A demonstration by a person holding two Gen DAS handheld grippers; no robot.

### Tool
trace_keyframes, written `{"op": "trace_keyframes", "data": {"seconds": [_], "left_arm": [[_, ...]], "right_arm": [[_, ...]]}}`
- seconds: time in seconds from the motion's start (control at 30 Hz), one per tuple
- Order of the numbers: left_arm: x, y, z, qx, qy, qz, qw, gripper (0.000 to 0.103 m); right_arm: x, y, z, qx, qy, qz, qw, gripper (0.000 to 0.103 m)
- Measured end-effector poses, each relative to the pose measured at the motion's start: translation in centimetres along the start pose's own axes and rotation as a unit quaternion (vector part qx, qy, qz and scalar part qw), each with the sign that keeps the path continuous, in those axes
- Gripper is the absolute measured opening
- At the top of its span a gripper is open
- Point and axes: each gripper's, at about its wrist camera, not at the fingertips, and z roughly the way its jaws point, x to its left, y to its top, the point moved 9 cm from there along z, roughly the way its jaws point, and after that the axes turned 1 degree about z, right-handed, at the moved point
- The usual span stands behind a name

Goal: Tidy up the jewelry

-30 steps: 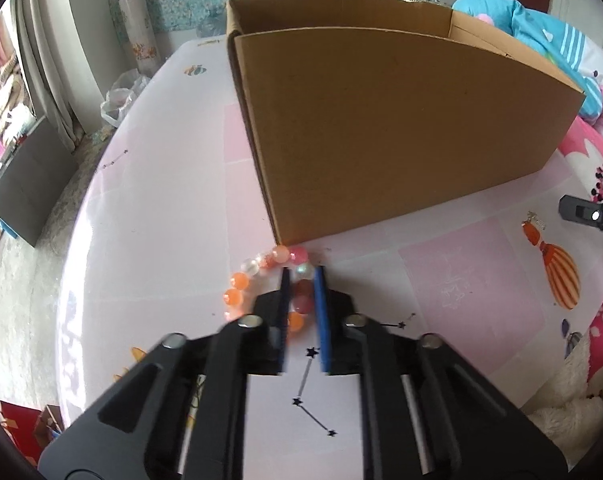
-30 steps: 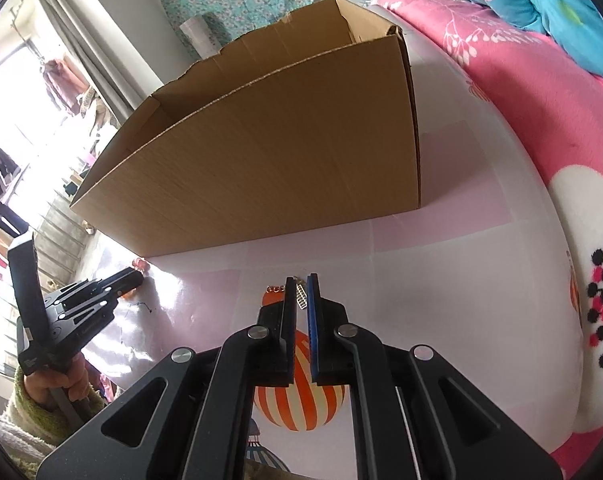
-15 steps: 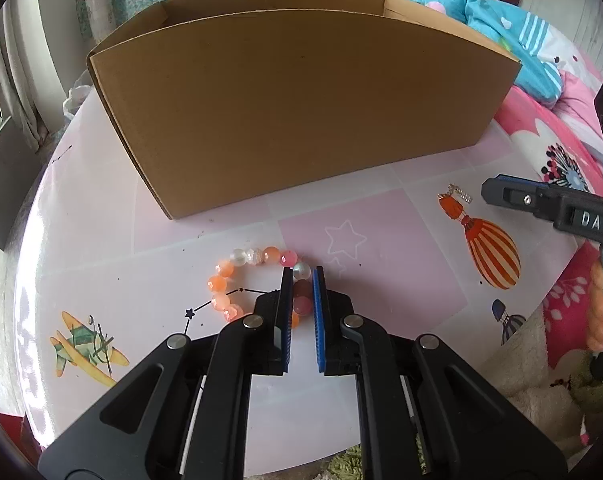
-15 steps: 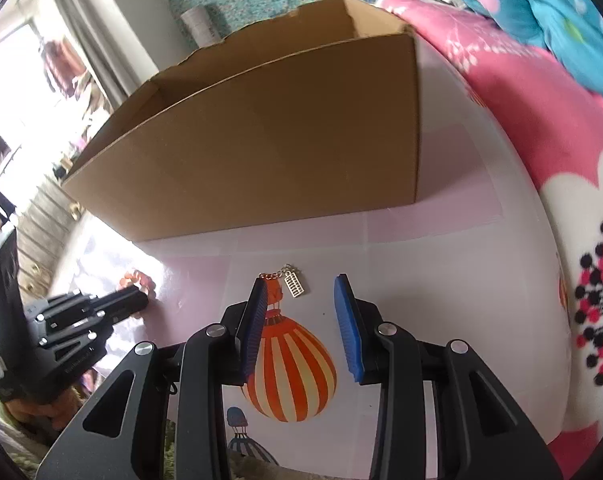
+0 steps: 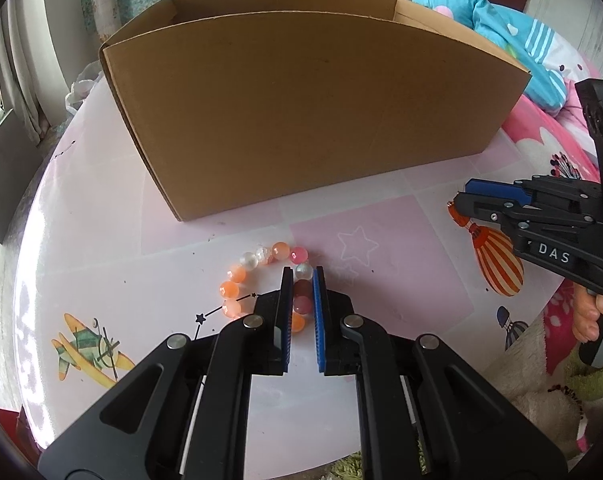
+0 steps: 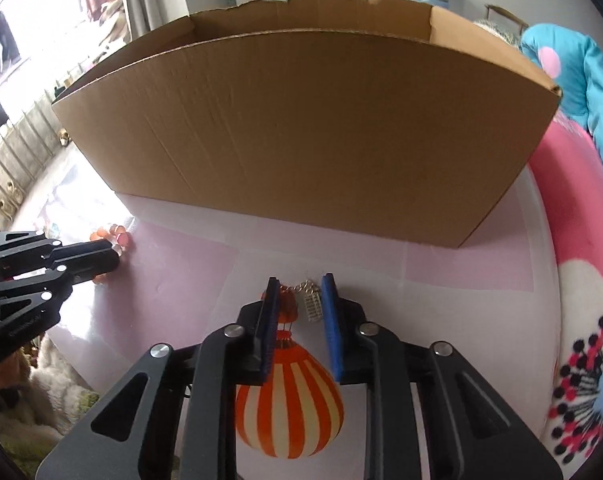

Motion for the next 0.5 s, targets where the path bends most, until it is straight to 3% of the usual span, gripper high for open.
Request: {"op": "trace_keyframes", "data": {"seconds": [0.13, 0.27, 0.5], "left_arm": [[-0.01, 0.01, 0.03, -0.001, 0.001, 0.000, 1.0000, 0.009], [0.02, 0.03, -0.01, -0.001, 0.000, 0.000, 1.0000, 0.009], [0.04, 0.02, -0.01, -0.002, 0.001, 0.000, 1.0000, 0.009]], "right_arm": [[-0.25, 0.32, 0.20, -0.001, -0.002, -0.012, 1.000, 0.020], [0.19, 0.39, 0.36, 0.001, 0.013, -0.015, 1.000, 0.005], [-0.55, 0.63, 0.19, -0.009, 0.038, 0.022, 0.999, 0.003]]}}
